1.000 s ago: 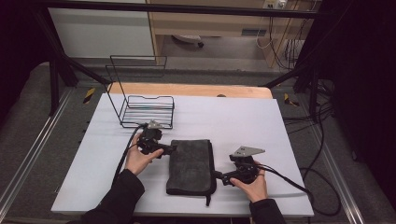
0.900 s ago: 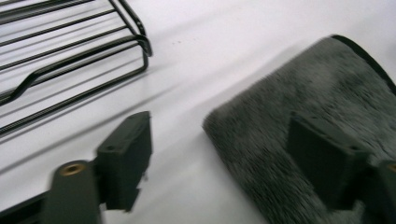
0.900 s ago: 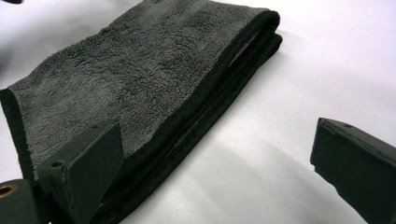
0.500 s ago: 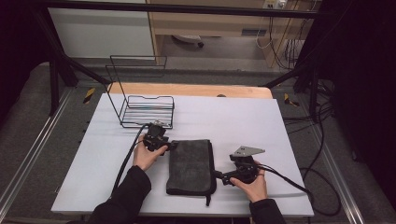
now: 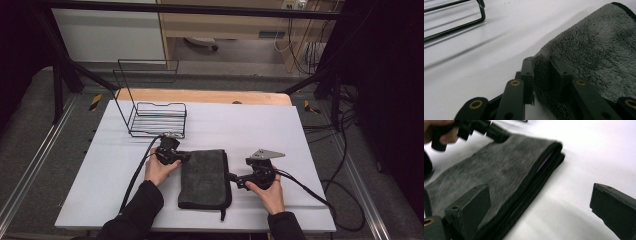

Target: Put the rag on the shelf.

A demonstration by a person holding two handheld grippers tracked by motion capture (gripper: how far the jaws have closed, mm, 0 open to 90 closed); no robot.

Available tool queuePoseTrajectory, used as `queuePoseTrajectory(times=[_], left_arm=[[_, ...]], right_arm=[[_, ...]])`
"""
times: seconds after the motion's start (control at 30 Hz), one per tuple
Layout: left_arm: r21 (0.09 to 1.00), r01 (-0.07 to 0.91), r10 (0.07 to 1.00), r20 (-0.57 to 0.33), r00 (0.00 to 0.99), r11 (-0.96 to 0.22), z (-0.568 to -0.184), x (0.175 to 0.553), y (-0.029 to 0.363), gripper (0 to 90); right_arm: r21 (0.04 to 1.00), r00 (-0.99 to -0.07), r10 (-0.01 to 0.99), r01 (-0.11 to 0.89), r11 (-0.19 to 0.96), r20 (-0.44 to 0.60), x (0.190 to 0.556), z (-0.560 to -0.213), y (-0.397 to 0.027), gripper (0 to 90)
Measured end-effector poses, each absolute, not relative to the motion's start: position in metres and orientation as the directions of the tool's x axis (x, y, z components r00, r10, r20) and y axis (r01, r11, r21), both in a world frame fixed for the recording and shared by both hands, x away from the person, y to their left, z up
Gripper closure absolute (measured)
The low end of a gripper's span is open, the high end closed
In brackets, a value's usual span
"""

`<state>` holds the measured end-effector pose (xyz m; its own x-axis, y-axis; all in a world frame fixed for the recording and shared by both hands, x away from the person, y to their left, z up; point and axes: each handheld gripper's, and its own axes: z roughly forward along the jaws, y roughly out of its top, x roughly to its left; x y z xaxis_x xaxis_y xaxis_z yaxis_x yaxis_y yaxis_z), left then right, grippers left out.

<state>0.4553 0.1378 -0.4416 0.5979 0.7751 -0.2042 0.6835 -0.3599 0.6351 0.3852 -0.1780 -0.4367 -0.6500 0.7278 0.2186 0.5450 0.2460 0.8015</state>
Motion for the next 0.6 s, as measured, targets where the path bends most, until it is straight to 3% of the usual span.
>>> queuePoseTrajectory(times=[0.2,0.33,0.43,0.6], left_arm=[[0.642,0.673,0.778,-0.184,0.601,-0.367,-0.442,0.453,0.134,76.6],[0.643,0.671,0.774,-0.186,0.605,-0.370,-0.443,0.453,0.135,76.7],[0.642,0.677,0.770,-0.205,0.604,-0.360,-0.443,0.455,0.137,76.8],[0.643,0.675,0.768,-0.205,0.607,-0.361,-0.444,0.455,0.138,76.8]], right_arm=[[0.810,-0.619,0.756,0.544,0.218,0.213,0.407,-0.426,-0.163,3.7],[0.803,-0.622,0.757,0.547,0.237,0.201,0.421,-0.424,-0.151,9.1],[0.783,-0.599,0.776,0.574,0.241,0.201,0.437,-0.429,-0.138,21.1],[0.746,-0.568,0.796,0.619,0.246,0.209,0.451,-0.443,-0.135,33.3]])
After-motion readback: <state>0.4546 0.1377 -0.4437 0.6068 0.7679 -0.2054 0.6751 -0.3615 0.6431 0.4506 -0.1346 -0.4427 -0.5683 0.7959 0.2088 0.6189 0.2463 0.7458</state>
